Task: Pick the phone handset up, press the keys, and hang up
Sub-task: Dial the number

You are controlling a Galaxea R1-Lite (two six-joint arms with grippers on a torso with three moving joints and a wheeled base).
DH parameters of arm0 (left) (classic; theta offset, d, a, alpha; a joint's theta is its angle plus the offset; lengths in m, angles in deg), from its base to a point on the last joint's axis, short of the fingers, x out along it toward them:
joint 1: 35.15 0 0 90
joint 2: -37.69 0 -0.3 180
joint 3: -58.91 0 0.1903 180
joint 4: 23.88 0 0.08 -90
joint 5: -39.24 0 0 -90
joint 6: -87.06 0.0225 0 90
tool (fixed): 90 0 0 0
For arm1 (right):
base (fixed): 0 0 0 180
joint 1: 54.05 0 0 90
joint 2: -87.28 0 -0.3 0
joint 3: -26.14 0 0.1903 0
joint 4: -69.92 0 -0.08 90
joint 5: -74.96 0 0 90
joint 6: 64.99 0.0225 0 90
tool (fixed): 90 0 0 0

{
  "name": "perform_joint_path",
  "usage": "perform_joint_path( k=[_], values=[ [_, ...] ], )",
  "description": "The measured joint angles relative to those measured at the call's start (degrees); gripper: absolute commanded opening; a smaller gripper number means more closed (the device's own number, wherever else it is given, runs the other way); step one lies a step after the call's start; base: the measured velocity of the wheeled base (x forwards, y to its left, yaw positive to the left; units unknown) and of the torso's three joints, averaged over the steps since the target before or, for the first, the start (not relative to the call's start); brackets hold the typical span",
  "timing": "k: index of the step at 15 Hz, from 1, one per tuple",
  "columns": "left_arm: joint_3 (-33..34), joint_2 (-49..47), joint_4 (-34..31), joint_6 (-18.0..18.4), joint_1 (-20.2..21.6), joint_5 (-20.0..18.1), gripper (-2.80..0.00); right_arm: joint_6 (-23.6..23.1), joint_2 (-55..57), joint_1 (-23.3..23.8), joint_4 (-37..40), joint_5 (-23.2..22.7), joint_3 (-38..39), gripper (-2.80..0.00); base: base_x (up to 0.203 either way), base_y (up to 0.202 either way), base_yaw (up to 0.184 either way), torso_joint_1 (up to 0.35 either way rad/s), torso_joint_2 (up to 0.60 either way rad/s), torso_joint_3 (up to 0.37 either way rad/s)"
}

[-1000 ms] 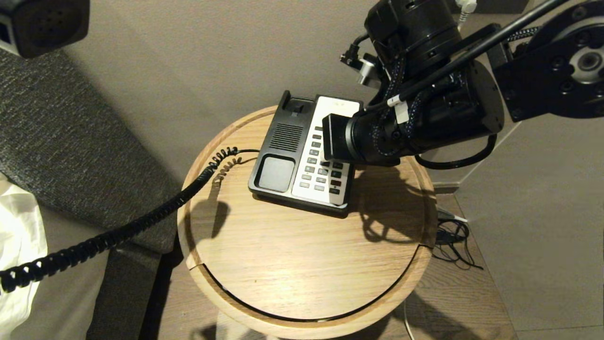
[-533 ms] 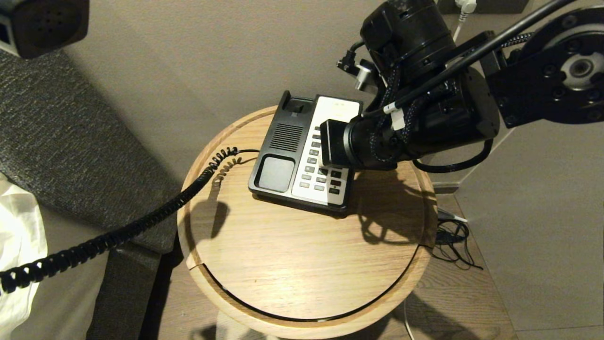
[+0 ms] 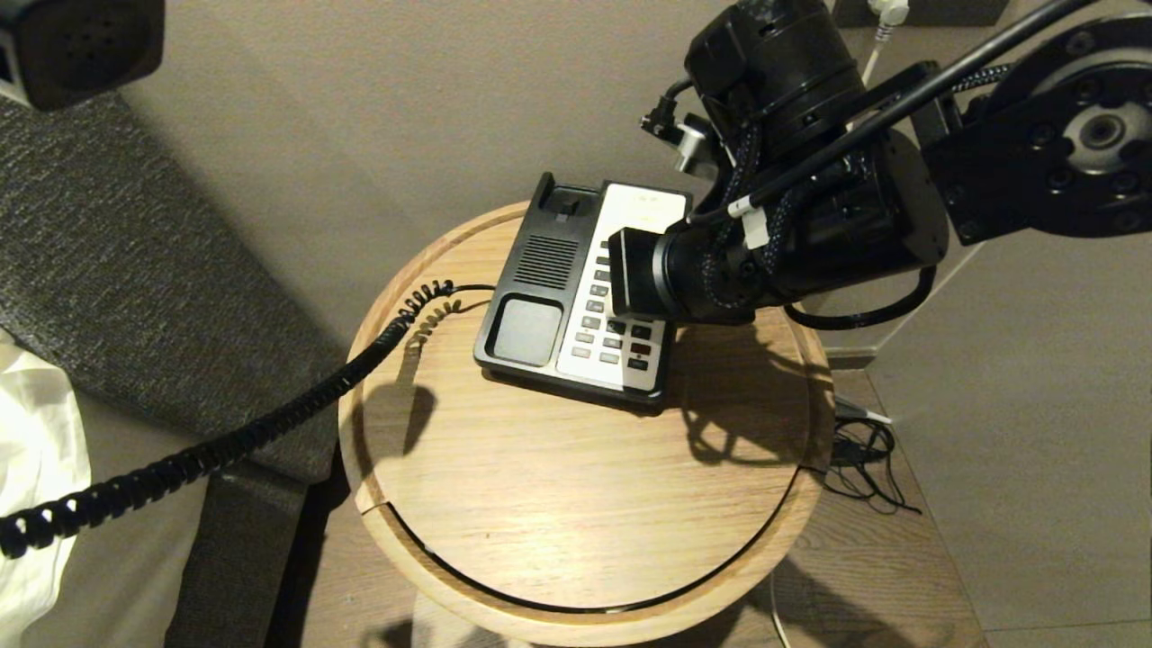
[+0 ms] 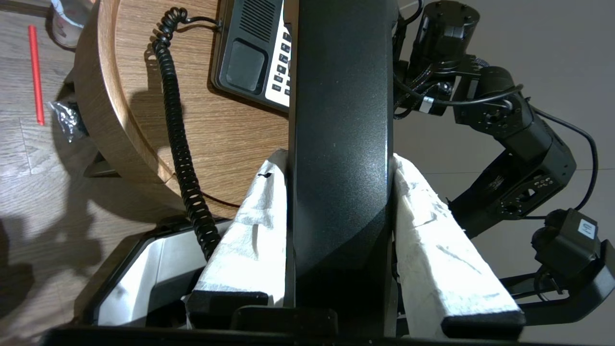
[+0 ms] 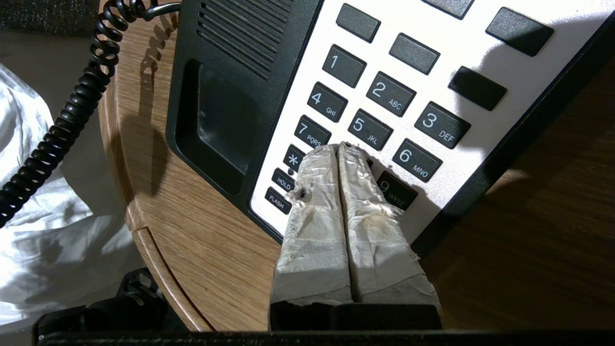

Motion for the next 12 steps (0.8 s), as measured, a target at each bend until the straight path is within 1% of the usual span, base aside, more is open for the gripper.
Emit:
perform_joint_path(
  k=[6, 12],
  values=[
    [0.2, 0.2, 0.0, -0.1, 0.5, -0.2, -2.8, 0.5, -1.8, -1.8, 0.7, 0.1, 0.0, -2.8, 0.0, 0.0, 0.0, 0.0, 0.0, 0.0],
    [0.9, 0.5, 0.0, -0.1, 0.5, -0.1, -2.8, 0.7, -2.2, -1.9, 0.9, 0.2, 1.5, -2.8, 0.0, 0.0, 0.0, 0.0, 0.0, 0.0]
  ],
)
